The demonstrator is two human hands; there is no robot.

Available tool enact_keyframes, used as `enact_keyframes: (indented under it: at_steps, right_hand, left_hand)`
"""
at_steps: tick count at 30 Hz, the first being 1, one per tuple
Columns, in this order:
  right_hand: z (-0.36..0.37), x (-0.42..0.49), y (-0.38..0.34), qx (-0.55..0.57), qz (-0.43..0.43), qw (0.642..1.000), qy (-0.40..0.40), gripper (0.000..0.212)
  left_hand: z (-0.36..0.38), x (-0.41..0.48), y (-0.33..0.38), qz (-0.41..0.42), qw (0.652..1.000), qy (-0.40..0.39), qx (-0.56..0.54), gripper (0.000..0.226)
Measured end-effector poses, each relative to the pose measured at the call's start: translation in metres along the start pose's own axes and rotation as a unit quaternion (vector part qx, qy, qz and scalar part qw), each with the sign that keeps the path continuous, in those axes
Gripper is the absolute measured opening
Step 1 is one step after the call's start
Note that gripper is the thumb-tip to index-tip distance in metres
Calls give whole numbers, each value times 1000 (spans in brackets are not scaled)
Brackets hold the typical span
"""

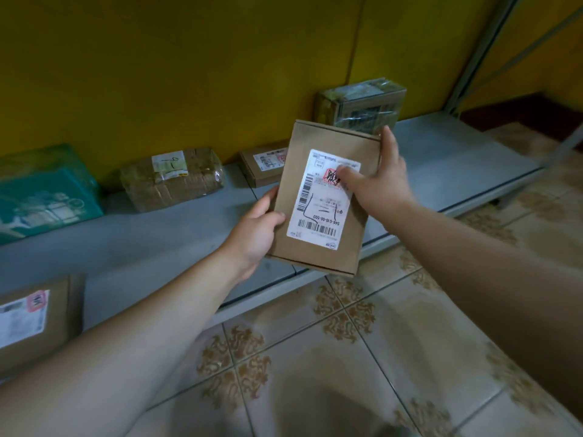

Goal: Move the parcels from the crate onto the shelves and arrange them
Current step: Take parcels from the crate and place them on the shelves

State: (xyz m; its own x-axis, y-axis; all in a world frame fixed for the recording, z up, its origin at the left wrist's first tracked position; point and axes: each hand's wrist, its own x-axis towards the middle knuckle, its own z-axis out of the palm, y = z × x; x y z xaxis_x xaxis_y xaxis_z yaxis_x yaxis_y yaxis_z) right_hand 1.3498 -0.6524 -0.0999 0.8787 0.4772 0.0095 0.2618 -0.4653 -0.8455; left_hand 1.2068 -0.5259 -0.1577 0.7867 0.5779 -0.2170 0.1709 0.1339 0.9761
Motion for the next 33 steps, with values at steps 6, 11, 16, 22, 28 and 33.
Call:
enact_keyframes:
  at_steps: [6, 11, 16, 22, 28, 33]
  right_hand:
    - [-18, -36, -19, 93, 68, 991, 66, 91]
    - [-41, -56, -16, 113, 93, 986, 84, 86]
    - [-71, -38, 19, 133, 115, 980, 93, 80]
    - [-102, 6, 81, 136, 125, 978, 93, 80]
    - [-134, 65, 138, 144, 111, 980, 82, 77]
    - [-145, 119, 177, 156, 114, 980, 54, 73]
  left_hand:
    - [5, -21, 30, 9, 999, -49, -21, 44]
    - [29, -27, 46, 13, 995, -93, -16, 44]
    - [56, -9, 36, -22, 986, -137, 91, 60]
    - [105, 19, 19, -13, 967, -108, 232, 65]
    - [165, 64, 16, -4, 959, -91, 267, 63]
    - [184, 115, 2, 29, 904, -16, 425, 63]
